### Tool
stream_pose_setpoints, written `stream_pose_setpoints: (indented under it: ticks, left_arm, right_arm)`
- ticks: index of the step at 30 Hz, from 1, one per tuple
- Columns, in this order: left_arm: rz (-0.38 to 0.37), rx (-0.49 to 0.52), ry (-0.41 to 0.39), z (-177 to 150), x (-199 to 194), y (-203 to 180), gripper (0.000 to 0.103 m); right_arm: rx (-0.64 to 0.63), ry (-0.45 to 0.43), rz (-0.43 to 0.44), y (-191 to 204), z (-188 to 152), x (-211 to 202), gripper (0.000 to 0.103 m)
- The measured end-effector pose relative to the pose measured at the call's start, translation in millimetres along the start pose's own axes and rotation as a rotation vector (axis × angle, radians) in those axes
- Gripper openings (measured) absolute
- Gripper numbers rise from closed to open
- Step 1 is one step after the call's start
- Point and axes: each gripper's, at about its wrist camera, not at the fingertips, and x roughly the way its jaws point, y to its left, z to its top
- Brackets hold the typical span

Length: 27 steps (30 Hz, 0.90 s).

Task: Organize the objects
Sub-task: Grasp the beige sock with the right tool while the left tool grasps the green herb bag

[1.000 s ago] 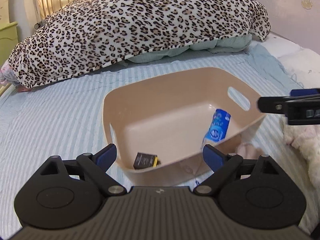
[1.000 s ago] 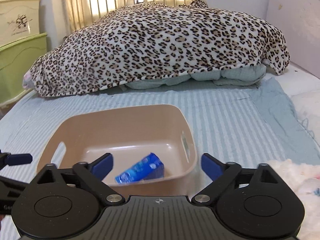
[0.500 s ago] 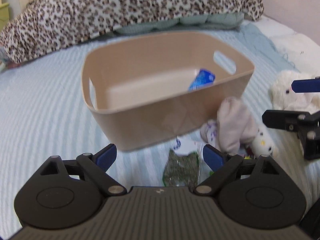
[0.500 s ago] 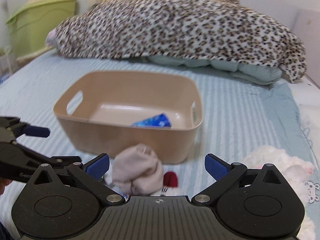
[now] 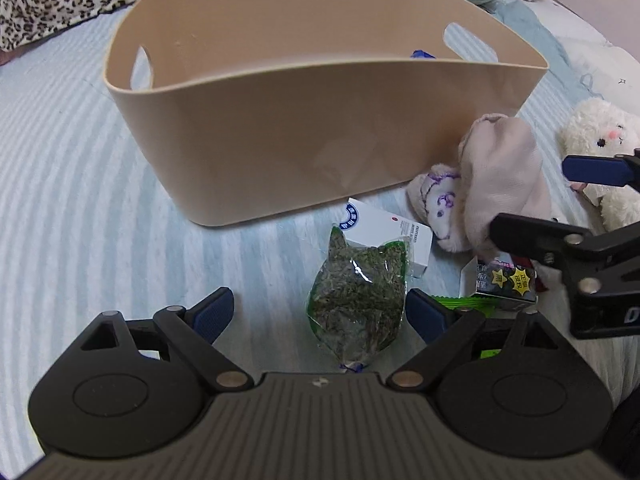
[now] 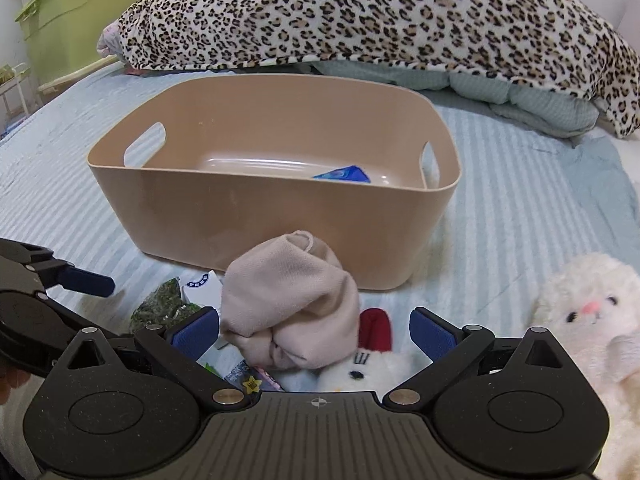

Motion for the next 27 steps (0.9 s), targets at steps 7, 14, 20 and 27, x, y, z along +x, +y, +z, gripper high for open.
stream_pose_setpoints:
  ticks: [7, 14, 20, 27]
  left_arm:
    - [-0.023, 0.002, 0.01, 1.6, 1.8, -0.4, 0.053]
    - [-0.061, 0.005, -0.01, -1.9, -12.4, 3.7, 0.04]
    - [-0.068, 0.011, -0.049, -3.4, -37.8, 2.3, 0.039]
    - [-0.074, 0.005, -0.156, -0.4, -76.4, 4.9, 0.039]
  right_arm:
    - [0.007, -0.003, -0.001, 5.6, 1.5, 15.3, 0.088]
    - [-0.011, -0.011, 0.029, 15.7, -0.4, 11.4, 0.026]
    - [-0.01, -0.048, 0.049, 16.7, -5.9, -8.2, 0.015]
    - [0.026, -0.123, 0.077, 4.6, 4.0, -45.5, 0.014]
